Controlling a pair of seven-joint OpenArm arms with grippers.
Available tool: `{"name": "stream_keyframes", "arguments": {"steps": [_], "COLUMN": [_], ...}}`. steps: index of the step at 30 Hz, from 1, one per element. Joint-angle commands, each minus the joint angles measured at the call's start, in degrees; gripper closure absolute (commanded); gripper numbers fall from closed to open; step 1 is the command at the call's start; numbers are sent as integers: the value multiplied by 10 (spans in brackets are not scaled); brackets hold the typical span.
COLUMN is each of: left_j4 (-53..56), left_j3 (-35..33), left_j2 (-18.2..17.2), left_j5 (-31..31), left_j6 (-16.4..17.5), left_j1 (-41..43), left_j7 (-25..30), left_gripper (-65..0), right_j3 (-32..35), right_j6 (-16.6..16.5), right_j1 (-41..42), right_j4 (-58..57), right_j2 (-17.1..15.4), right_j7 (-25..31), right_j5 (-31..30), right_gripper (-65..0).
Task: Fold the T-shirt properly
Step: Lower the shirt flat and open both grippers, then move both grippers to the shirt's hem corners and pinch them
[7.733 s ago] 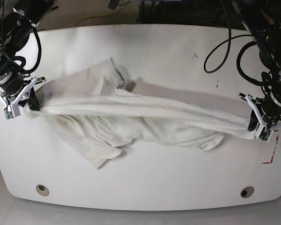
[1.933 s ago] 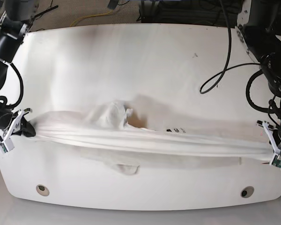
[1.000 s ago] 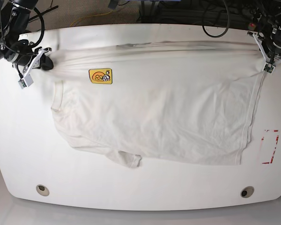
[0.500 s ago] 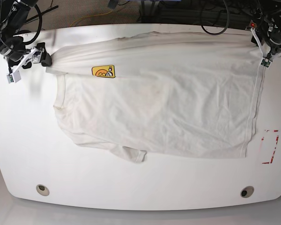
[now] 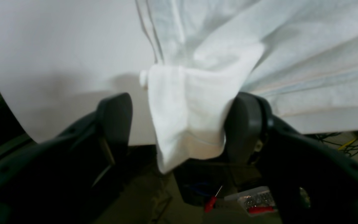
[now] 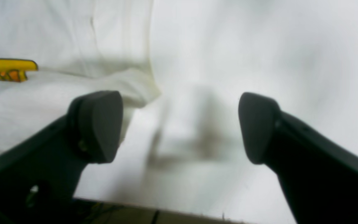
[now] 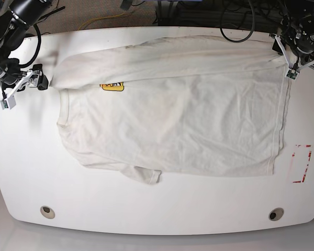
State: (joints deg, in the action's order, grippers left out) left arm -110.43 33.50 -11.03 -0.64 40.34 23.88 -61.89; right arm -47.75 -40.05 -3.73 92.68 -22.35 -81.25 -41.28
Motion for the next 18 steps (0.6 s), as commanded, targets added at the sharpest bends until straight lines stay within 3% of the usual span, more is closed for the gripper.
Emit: {"name": "stream_keyframes", "arguments": {"steps": [1, 5, 9, 15, 18], "left_j4": [-13, -24, -35, -39, -40], "left_j3": [5, 6, 14, 60, 65], "left_j2": [-8, -4, 3, 3, -18], "left_j5": [-3, -3, 23, 137, 188], "left_j6": [-3, -3, -3, -3, -3], "left_j1": [0, -2, -12, -28, -45], "left_j7": [2, 2, 2, 0, -49], "left_gripper": [-419, -376, -347, -350, -350], "right_j3": [-19, -21, -11, 25, 46], "right_j6": [1, 1, 1, 1, 1], "right_j1": [6, 7, 33, 108, 152], "right_j4": [10, 9, 8, -48, -107], "right_j2": [-15, -14, 0, 13, 9], "right_j7": [13, 13, 28, 45, 77], "right_j5": [-71, -108, -68, 23, 55], "right_gripper": [-563, -558, -558, -556, -555]}}
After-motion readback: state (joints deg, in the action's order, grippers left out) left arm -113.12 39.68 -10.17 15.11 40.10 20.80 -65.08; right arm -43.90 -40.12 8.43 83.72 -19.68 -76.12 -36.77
